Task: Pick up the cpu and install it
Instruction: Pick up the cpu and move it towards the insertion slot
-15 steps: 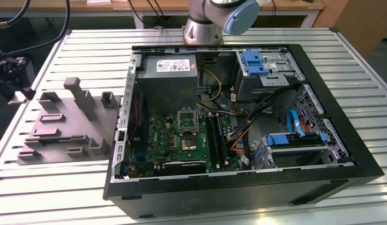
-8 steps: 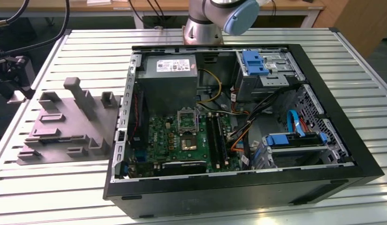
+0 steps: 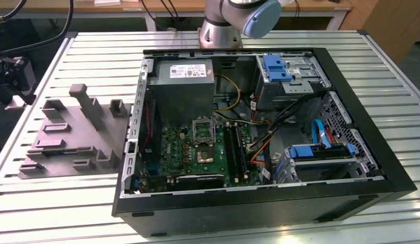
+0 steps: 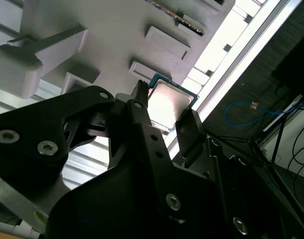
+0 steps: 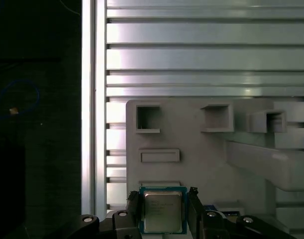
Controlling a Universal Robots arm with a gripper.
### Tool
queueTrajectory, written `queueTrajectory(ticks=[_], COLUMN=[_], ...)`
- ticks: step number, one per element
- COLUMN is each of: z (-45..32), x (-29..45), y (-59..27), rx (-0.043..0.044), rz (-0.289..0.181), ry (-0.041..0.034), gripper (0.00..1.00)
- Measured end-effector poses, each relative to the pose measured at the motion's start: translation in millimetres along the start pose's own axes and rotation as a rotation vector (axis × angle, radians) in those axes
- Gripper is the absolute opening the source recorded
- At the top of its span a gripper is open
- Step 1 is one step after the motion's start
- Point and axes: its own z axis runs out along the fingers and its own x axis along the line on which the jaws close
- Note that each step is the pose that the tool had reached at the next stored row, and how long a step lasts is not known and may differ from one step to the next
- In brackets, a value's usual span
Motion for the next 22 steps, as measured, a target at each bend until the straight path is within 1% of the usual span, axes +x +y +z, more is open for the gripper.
queueTrajectory(ticks=[6,12,22], z=[-6.5,-10.2,-11.3], x=[0.0,-0.1,-0.7], y=[0.2,0.3,0.4], rx=[0.0,-0.0001,0.0001], rz=[0.0,0.0,0.0], ry=[-0.0001,-0.0002,0.0001], gripper=[0.47,0.47,0.47])
